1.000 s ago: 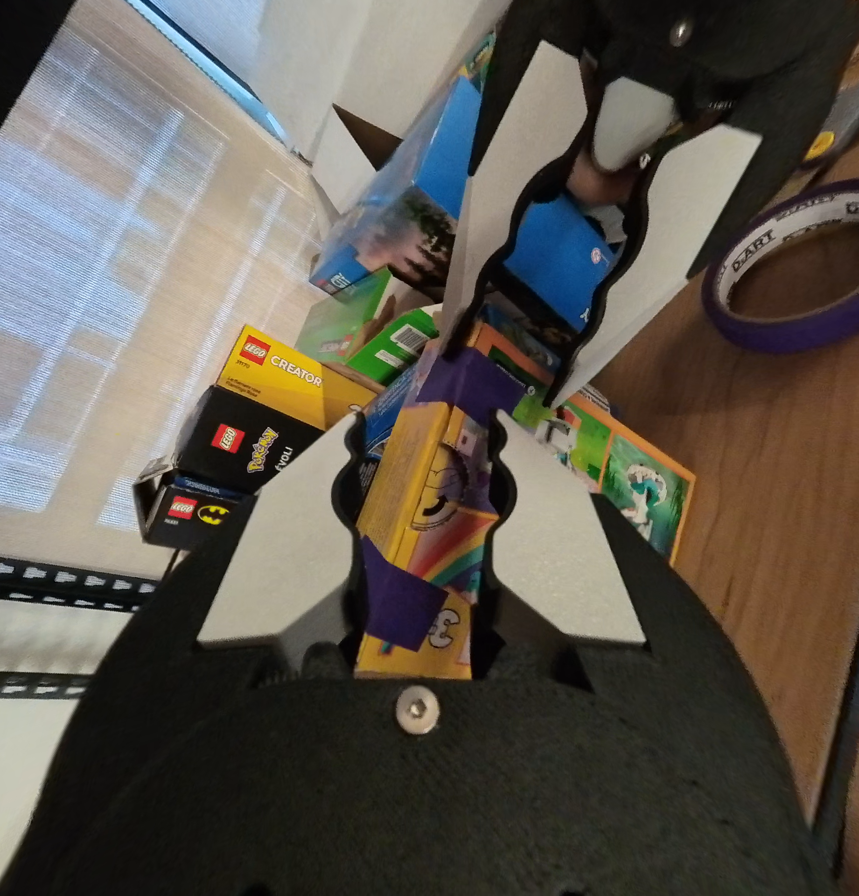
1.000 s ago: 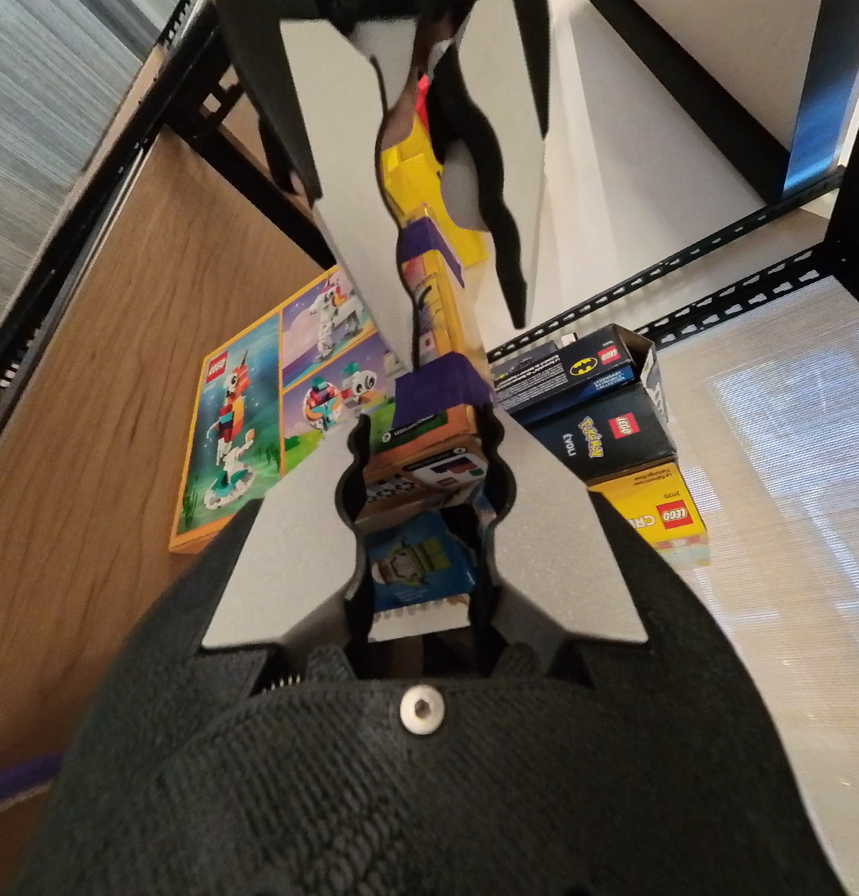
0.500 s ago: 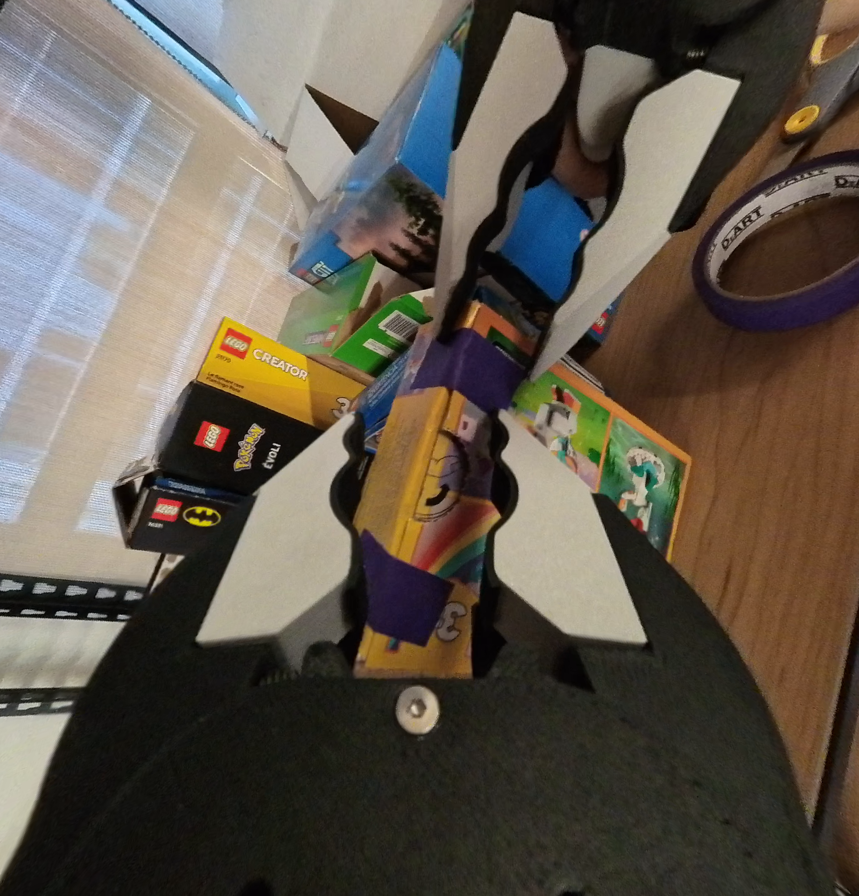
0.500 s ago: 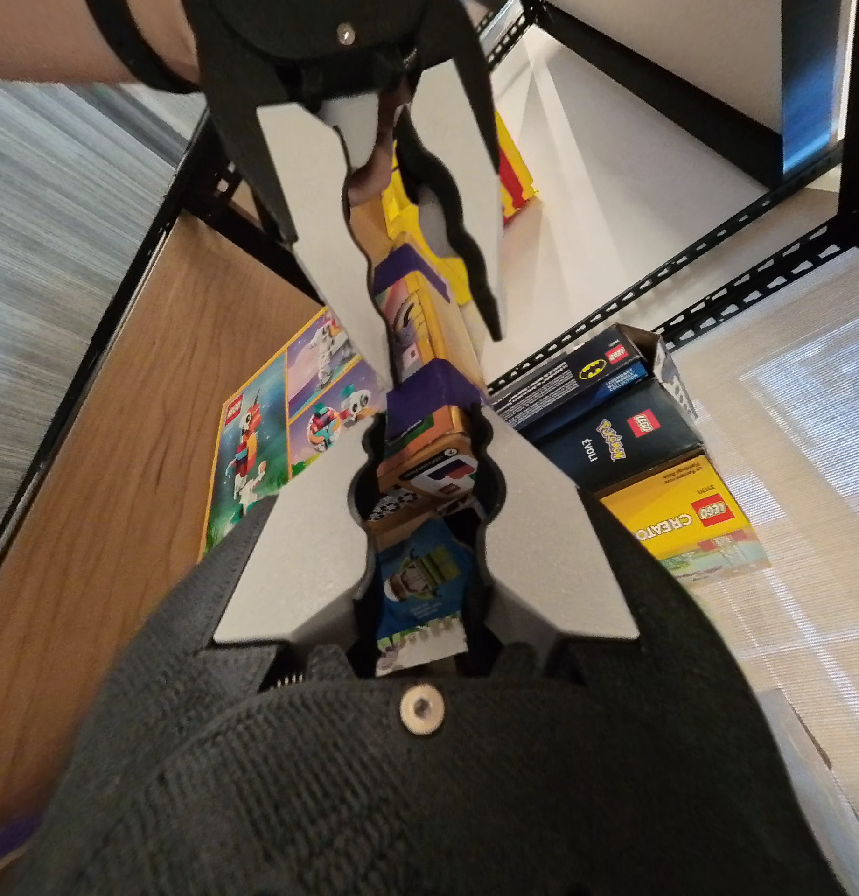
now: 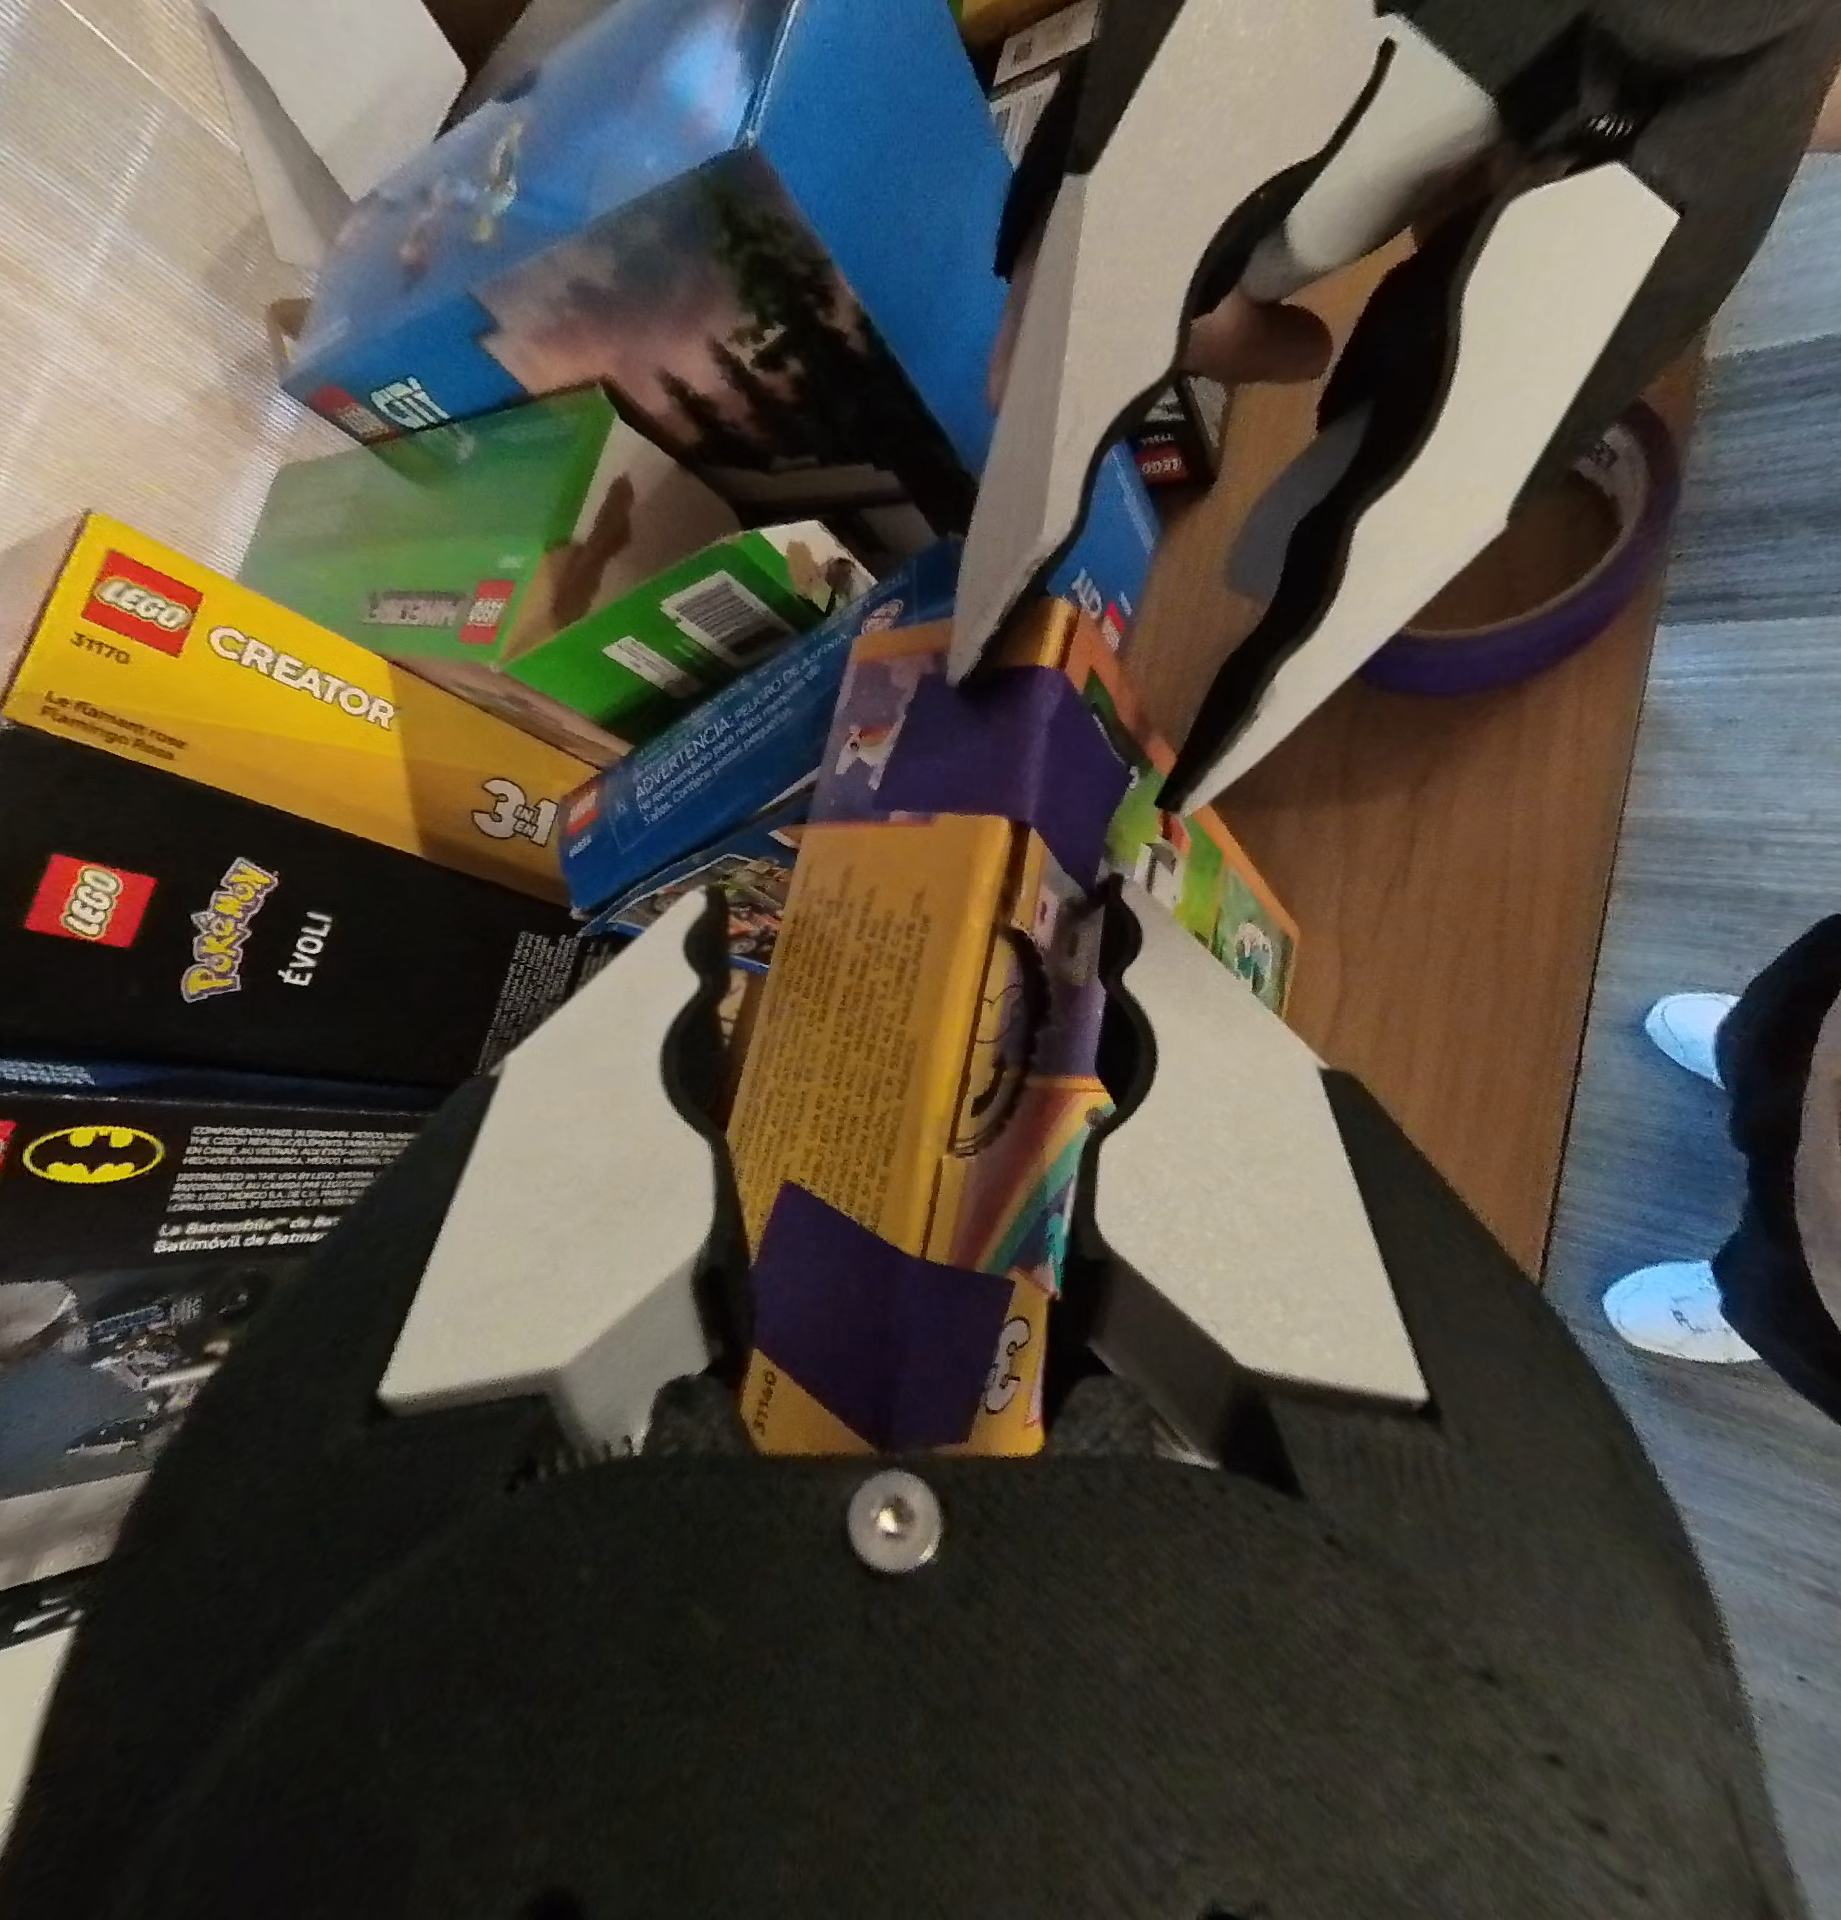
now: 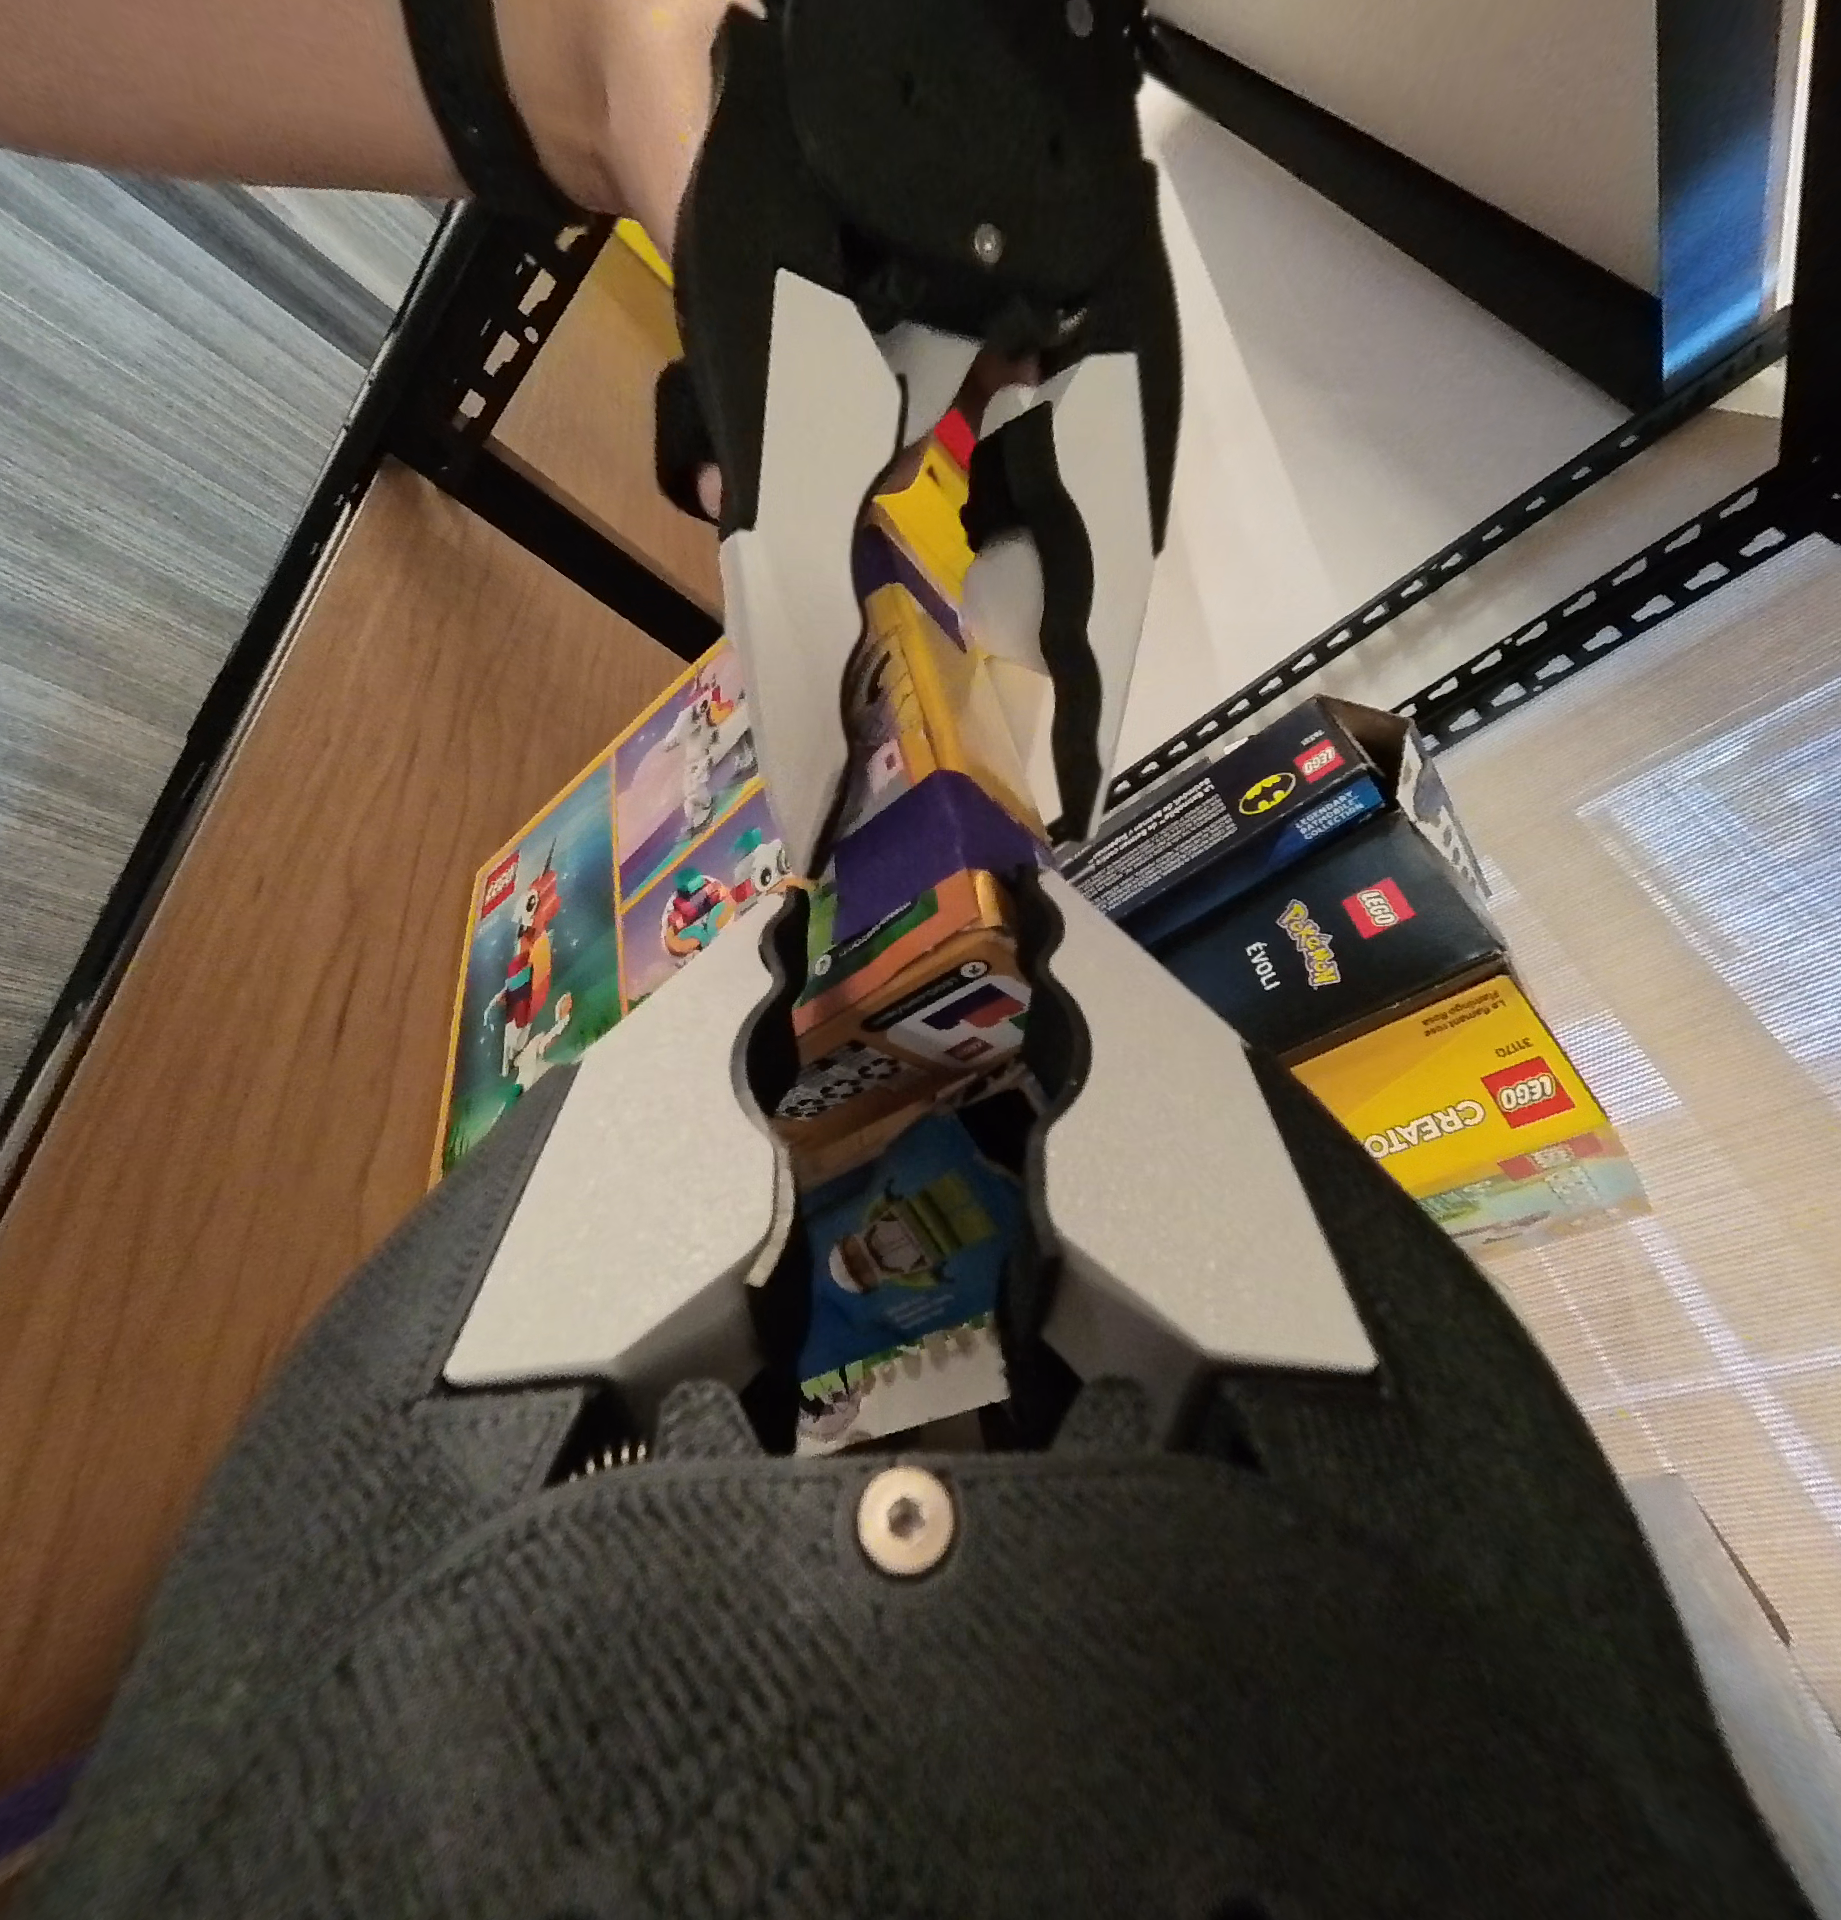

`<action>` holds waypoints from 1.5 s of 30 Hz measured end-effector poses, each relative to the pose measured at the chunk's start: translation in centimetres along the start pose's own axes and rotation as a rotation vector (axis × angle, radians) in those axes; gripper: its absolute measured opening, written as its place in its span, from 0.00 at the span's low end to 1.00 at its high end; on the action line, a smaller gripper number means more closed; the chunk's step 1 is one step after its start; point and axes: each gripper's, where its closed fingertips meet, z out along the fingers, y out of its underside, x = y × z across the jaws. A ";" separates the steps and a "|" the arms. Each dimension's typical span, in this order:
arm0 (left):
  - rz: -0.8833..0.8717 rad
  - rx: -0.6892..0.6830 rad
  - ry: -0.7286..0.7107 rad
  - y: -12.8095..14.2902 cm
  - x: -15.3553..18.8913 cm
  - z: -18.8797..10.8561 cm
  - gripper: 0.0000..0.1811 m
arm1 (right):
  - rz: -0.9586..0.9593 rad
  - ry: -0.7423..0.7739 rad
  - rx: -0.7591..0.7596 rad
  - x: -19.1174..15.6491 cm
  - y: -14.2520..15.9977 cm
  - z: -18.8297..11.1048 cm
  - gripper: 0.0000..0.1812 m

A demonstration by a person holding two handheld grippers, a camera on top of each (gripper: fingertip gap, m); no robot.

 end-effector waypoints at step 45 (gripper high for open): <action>-0.004 0.028 0.182 0.1 0.9 0.1 0.31 | 0.279 -0.232 0.019 0.9 0.4 0.6 0.31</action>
